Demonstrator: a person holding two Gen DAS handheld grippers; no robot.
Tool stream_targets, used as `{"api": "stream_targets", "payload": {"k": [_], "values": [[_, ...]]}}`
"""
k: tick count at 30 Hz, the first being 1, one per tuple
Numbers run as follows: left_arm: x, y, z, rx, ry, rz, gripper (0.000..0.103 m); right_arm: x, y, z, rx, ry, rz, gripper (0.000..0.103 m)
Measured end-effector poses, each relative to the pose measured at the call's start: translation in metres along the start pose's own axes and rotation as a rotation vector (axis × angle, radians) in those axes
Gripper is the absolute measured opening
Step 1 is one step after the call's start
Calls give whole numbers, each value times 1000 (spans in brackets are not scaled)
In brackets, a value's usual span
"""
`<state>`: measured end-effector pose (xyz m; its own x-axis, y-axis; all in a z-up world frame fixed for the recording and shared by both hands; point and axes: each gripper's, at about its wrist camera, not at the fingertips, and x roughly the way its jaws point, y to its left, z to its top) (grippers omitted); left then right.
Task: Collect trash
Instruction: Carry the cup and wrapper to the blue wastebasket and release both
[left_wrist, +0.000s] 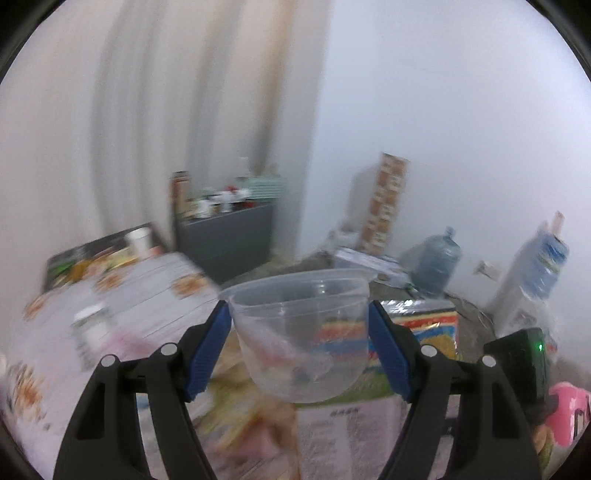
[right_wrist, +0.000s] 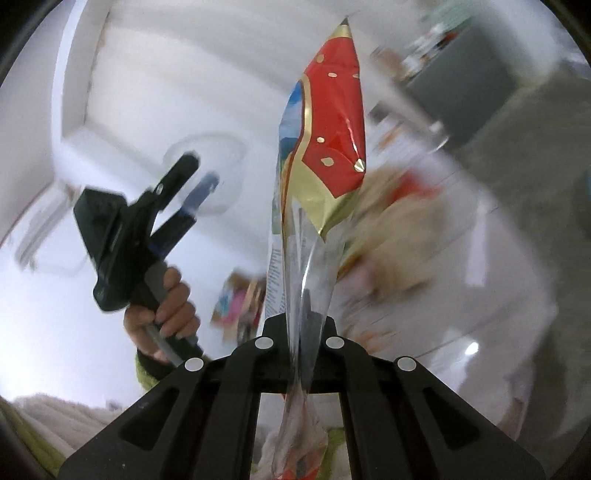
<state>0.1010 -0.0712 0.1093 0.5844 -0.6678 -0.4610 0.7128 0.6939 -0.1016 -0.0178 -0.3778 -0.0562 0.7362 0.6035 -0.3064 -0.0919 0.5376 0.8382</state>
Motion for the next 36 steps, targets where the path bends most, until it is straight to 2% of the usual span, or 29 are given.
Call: {"api": "stream_targets", "payload": {"k": [4,7,10,14,19,22,25,31,34,35,36], "values": [[67,-54,19,57,68,-117,73,-59,-48,14,110,-155,-91,0],[111,-83,21,82,125,-167,73,-97,-95,23,215,-259,-179,0],[171,-114,19,73,218,-243,73,-120,-143,27,330,-318,-216,0],[247,-147,9,63,353,-300,73,-128,-202,30,469,-365,-272,0],[353,-179,-13,23,539,-321,73,-101,-269,51,592,-400,-312,0],[407,-195,-28,11,616,-319,73,-91,-319,66,665,-410,-322,0],[457,-212,-43,19,662,-309,73,-84,-345,68,700,-416,-342,0],[527,-229,-79,1,741,-271,73,-79,-396,78,781,-467,-375,1],[555,-236,-100,5,778,-231,73,-81,-411,78,821,-497,-421,7],[563,-237,-105,11,786,-221,73,-83,-411,80,830,-498,-446,20],[570,-239,-112,17,798,-211,73,-82,-411,80,831,-494,-472,44]]}}
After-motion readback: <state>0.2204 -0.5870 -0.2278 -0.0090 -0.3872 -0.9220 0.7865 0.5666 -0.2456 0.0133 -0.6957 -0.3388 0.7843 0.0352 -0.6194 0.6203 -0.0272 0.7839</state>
